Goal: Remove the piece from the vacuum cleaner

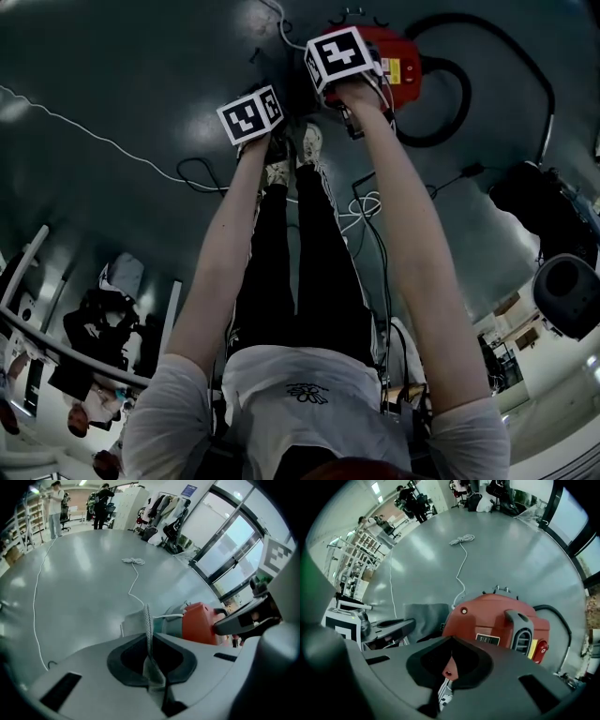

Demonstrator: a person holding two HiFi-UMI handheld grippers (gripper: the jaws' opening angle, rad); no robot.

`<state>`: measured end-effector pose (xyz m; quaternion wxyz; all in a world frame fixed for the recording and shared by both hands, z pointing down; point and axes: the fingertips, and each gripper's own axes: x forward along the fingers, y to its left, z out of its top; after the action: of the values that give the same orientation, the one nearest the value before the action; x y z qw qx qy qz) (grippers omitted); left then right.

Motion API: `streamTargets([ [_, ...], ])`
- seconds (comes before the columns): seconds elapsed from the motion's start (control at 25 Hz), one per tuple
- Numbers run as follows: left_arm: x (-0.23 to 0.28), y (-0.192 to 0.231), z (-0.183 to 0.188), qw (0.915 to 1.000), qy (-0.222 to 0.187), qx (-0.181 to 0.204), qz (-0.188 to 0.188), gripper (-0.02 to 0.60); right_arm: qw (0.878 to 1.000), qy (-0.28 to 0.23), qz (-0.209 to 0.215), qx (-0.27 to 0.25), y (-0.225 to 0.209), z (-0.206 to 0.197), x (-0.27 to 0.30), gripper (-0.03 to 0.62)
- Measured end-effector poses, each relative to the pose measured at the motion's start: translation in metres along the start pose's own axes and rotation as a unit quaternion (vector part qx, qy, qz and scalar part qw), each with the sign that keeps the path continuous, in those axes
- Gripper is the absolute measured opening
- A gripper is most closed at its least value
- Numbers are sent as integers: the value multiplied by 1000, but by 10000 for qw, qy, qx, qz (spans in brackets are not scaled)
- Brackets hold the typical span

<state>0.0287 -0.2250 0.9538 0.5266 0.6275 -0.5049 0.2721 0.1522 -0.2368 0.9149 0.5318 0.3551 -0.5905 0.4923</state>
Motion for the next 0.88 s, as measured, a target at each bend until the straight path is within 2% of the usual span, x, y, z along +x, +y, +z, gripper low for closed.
streamTargets([
  [0.16, -8, 18, -9, 9991, 92, 381, 159, 25, 9999, 123, -52, 40, 3, -1, -1, 11],
  [0.36, -11, 28, -36, 9972, 130, 739, 39, 25, 9983, 293, -486, -109, 5, 0, -3, 10],
  [0.44, -14, 30, -43, 9988, 37, 496, 4, 25, 9983, 306, -489, -106, 4, 0, -1, 11],
  [0.56, -20, 35, -45, 9999, -89, -99, 4, 25, 9983, 383, -440, -22, 2, -1, 2, 11],
  [0.64, -20, 39, -46, 9994, -139, -313, -61, 25, 9977, 453, -502, -48, 2, 0, 2, 11],
  [0.76, -20, 44, -49, 9991, -174, -358, -169, 25, 9975, 406, -578, -63, 2, 1, 2, 11],
  [0.88, -20, 45, -50, 9994, -196, -176, -203, 25, 9972, 380, -641, -104, 2, 0, 3, 11],
])
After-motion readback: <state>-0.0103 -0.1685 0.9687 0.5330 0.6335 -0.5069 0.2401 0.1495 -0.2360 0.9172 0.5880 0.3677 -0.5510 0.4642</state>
